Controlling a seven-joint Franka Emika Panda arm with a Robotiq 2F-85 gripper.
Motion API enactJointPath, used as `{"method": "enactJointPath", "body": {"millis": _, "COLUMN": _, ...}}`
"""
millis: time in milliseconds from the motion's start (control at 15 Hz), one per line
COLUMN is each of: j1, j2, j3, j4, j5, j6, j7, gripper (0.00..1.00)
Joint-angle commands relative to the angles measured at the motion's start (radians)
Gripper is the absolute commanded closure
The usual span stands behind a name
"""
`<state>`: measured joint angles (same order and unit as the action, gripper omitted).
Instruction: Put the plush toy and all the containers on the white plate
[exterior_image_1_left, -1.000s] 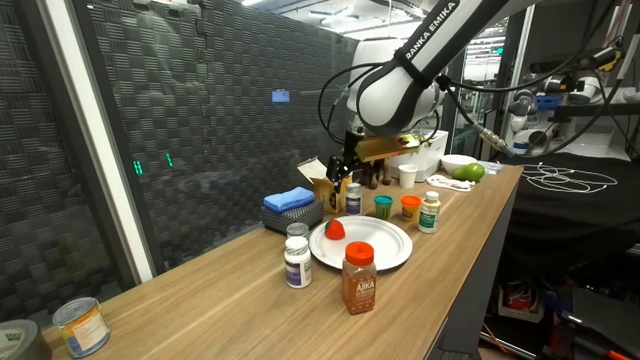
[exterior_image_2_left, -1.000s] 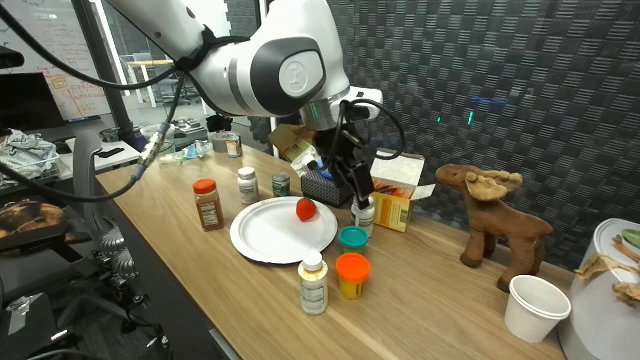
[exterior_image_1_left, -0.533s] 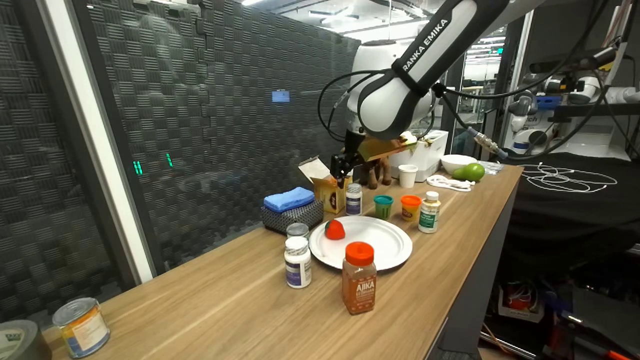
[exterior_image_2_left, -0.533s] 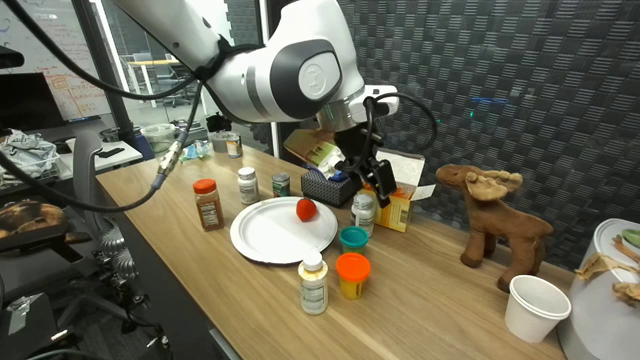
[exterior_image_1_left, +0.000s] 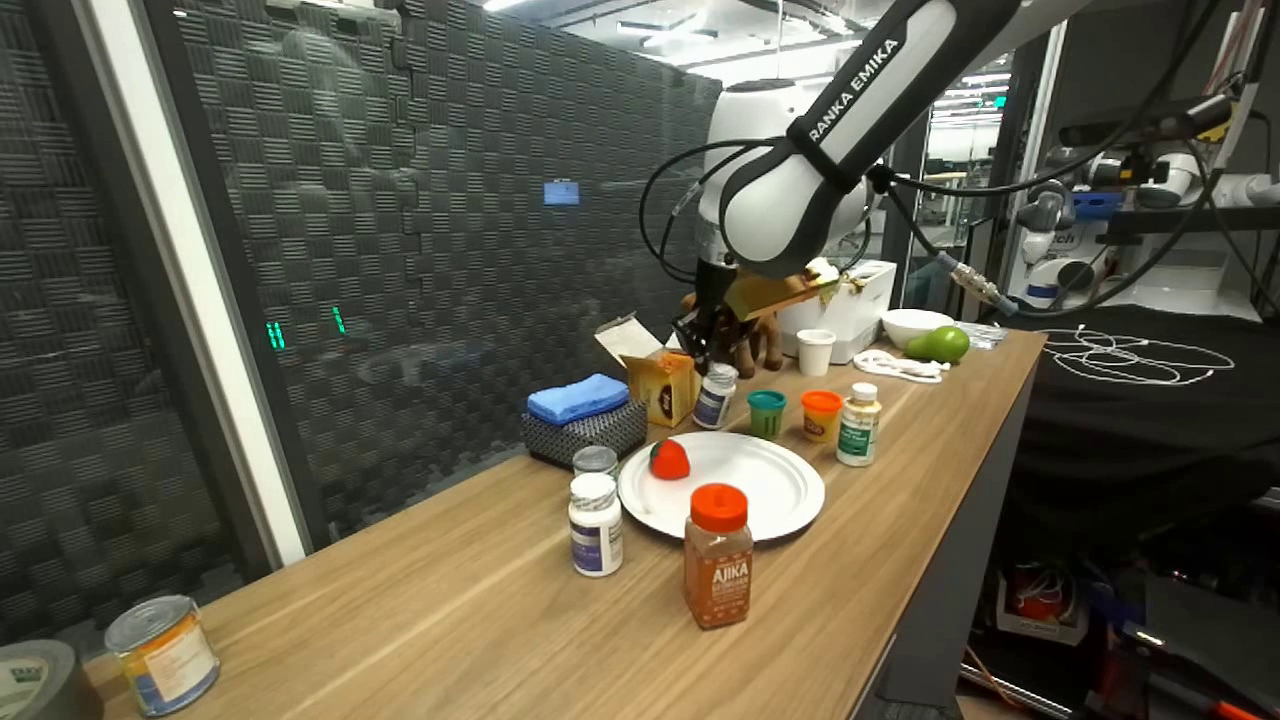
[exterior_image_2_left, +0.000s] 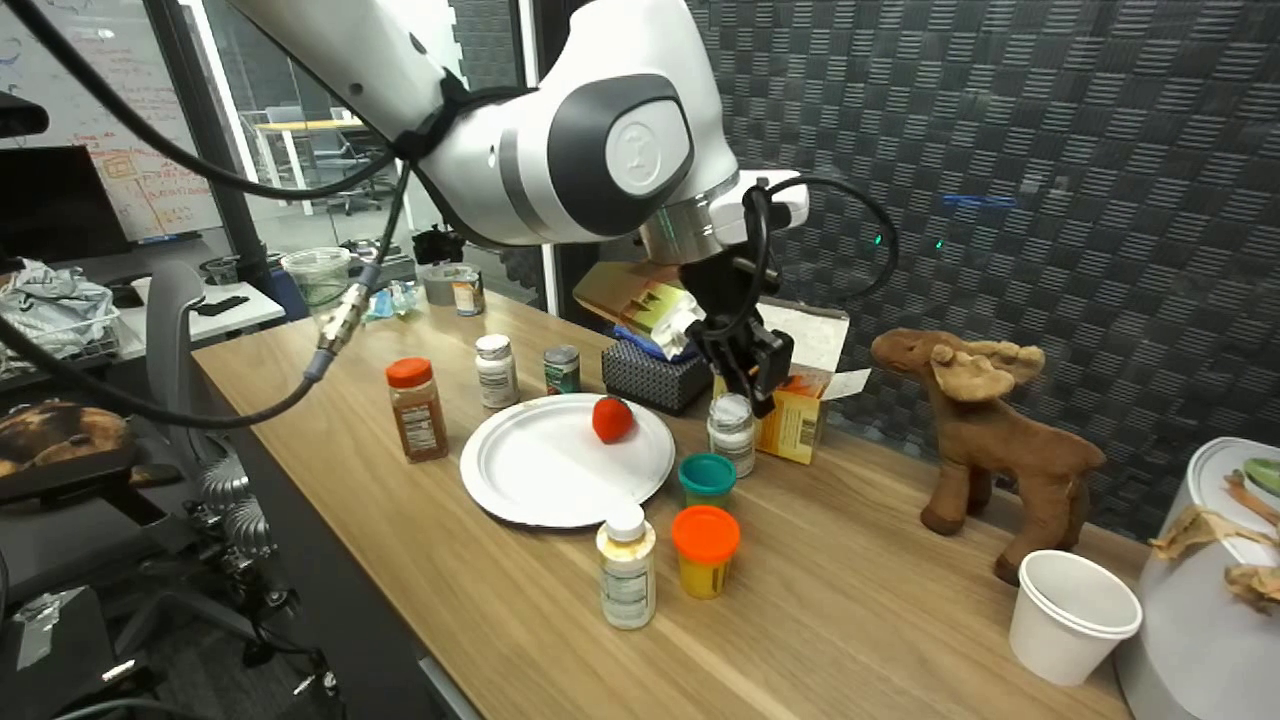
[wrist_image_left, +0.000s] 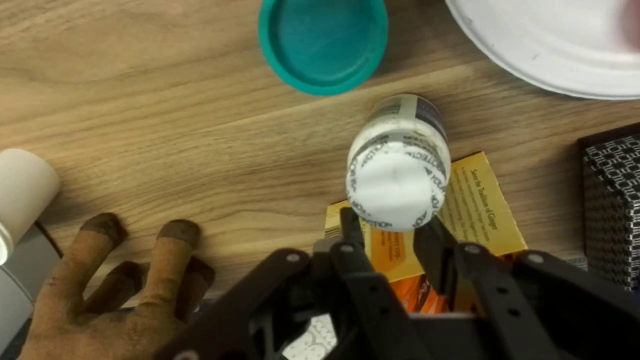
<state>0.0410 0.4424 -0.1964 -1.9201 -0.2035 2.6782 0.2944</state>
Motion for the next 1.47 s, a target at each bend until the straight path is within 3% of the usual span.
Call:
{"method": "enactJointPath", "body": {"millis": 0, "j1": -0.018, "j2": -0.005, "j3": 0.039, "j4": 0.015, "j5": 0.042, "j6": -0.036, "j7": -0.052, "gripper": 0.34}}
{"method": "enactJointPath", "body": {"millis": 333, "j1": -0.008, "j2": 0.011, "j3": 0.038, "j4": 0.027, "j5": 0.036, "j6": -0.040, "j7": -0.036, "gripper": 0.00}}
{"method": "enactJointPath", "body": {"millis": 733, "j1": -0.008, "j2": 0.005, "j3": 0.039, "j4": 0.023, "j5": 0.039, "j6": -0.103, "j7": -0.032, "gripper": 0.00}}
{"method": "enactJointPath", "body": {"millis": 800, "j1": -0.007, "j2": 0.004, "j3": 0.037, "j4": 0.023, "j5": 0.037, "j6": -0.117, "j7": -0.028, "gripper": 0.17}}
{"method": "enactJointPath", "body": {"millis": 867, "j1": -0.007, "j2": 0.003, "j3": 0.037, "j4": 0.023, "j5": 0.036, "j6": -0.126, "j7": -0.026, "gripper": 0.27}}
{"method": "enactJointPath", "body": {"millis": 1200, "j1": -0.007, "j2": 0.001, "j3": 0.029, "j4": 0.027, "j5": 0.033, "j6": -0.100, "j7": -0.003, "gripper": 0.67}}
{"method": "enactJointPath", "body": {"millis": 1267, "j1": -0.006, "j2": -0.002, "j3": 0.027, "j4": 0.029, "j5": 0.032, "j6": -0.103, "j7": 0.001, "gripper": 0.73}}
{"method": "enactJointPath", "body": {"millis": 1400, "j1": 0.006, "j2": -0.015, "j3": 0.012, "j4": 0.028, "j5": 0.013, "j6": -0.106, "j7": 0.024, "gripper": 0.73}}
